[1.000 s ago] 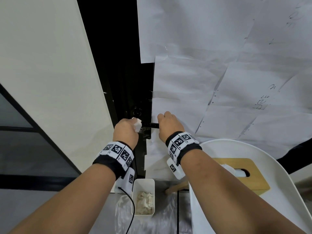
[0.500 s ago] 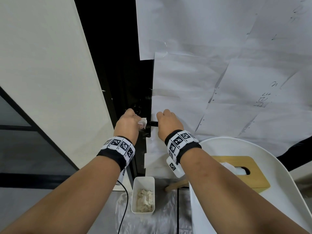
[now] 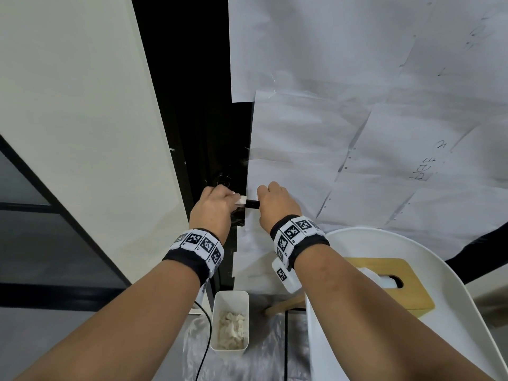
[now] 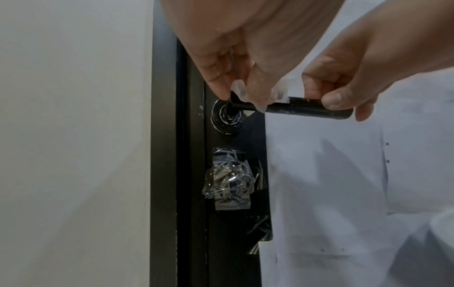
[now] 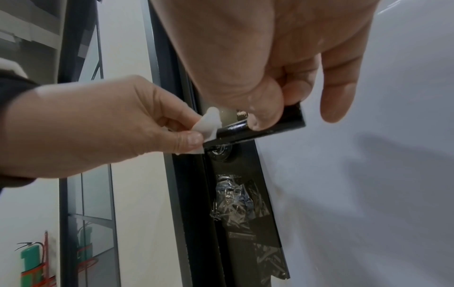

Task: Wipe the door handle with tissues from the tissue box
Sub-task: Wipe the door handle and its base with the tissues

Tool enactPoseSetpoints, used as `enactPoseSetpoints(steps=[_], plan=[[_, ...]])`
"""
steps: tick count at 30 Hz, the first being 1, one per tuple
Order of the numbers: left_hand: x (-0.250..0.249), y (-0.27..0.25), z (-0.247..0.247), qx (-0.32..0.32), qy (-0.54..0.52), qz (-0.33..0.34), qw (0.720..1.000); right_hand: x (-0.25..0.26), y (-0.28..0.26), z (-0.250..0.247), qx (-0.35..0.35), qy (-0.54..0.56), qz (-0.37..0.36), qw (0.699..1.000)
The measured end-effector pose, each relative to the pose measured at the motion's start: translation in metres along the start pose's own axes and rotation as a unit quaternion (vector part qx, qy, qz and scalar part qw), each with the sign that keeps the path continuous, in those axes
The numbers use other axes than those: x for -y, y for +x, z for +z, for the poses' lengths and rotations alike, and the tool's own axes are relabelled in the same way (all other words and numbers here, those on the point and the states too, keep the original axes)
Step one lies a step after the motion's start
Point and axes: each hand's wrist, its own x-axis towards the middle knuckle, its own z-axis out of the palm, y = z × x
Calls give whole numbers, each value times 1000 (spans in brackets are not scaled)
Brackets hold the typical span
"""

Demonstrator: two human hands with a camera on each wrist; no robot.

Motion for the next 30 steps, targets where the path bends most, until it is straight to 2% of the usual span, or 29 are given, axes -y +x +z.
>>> enactPoseSetpoints(steps=[3, 6, 9, 13, 15, 19, 21, 22, 24, 26, 28, 29, 30], plan=[[8, -1, 4, -27, -37, -28, 999, -1, 0, 0, -4, 2, -3, 1000], [12, 2, 0, -42, -85, -94, 991, -2, 0, 1, -3, 7, -5, 1000], [11, 6, -9, -8, -133, -198, 971, -2, 2, 3, -7, 7, -6, 1000], [14, 14, 3, 43, -247, -278, 927, 0, 4, 2, 0, 9, -6, 1000], [12, 17, 7, 43, -328, -331, 884, 1, 4, 1, 3, 8, -6, 1000], [4, 21, 7, 25, -507, -433, 745, 2, 3, 0, 4, 6, -6, 1000], [5, 24, 5, 30, -543, -462, 701, 2, 2, 0, 3, 5, -4, 1000], [8, 25, 6, 39, -548, -473, 689, 2, 2, 0, 3, 5, -2, 1000], [11, 25, 4, 70, -541, -479, 688, 2, 2, 0, 3, 4, 0, 1000], [12, 20, 1, 101, -533, -465, 700, 2, 2, 0, 3, 2, 0, 1000], [14, 11, 0, 123, -493, -444, 738, 1, 2, 0, 1, 1, 0, 1000], [14, 6, -2, 126, -461, -429, 766, 1, 1, 0, 1, 1, -1, 1000], [15, 3, -3, 118, -410, -410, 806, 1, 1, 0, 1, 0, -2, 1000]])
